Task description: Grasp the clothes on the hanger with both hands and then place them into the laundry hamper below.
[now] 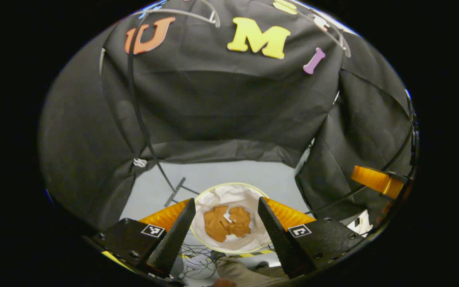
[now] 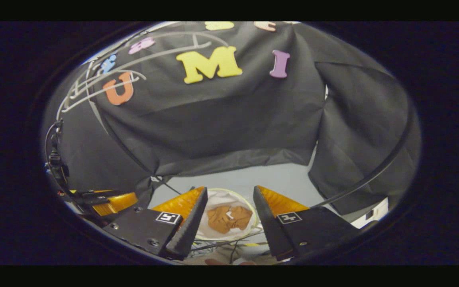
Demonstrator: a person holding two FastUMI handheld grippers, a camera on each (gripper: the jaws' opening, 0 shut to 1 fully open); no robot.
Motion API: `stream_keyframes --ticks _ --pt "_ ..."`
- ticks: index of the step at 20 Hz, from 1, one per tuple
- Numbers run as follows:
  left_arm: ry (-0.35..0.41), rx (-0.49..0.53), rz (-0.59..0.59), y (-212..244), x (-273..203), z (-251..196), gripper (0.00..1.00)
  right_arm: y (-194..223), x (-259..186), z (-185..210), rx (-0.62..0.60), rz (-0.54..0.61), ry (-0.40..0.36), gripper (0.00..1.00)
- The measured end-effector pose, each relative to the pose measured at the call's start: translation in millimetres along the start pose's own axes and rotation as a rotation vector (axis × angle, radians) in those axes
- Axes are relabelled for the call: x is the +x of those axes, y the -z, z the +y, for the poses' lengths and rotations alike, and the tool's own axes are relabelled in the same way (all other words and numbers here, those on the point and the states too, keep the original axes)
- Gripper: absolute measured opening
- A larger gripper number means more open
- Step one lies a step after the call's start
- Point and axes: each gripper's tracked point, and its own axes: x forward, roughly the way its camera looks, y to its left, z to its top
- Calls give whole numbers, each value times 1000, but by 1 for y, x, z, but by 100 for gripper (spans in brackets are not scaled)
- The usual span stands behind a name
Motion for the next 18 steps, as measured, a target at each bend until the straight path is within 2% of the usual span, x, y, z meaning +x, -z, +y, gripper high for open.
stream_keyframes --ticks 1,2,3,5,6,8,10,14,18 --pt "-12 1 -51 -9 -15 -5 96 -6 -17 -6 -3 -42 -19 72" --pt "-20 -4 -109 -21 -29 -10 96 -16 -32 -12 -2 -87 -43 79" --pt "-29 -10 -170 -34 -49 -16 96 -24 -50 -20 -4 -129 -62 75" --pt "-51 -13 -300 -56 -94 -31 96 -39 -88 -42 -21 -208 -80 81" --pt "-66 -4 -368 -66 -118 -39 100 -47 -108 -54 -37 -256 -85 83" --pt "-101 20 -503 -82 -165 -56 90 -50 -151 -79 -66 -348 -94 87" --pt "-123 29 -593 -80 -204 -75 93 -45 -188 -100 -90 -403 -104 90" --pt "-148 48 -687 -50 -245 -96 100 -47 -250 -124 -97 -487 -144 92" --pt "-164 83 -788 -43 -289 -106 100 -52 -292 -137 -119 -553 -142 96"
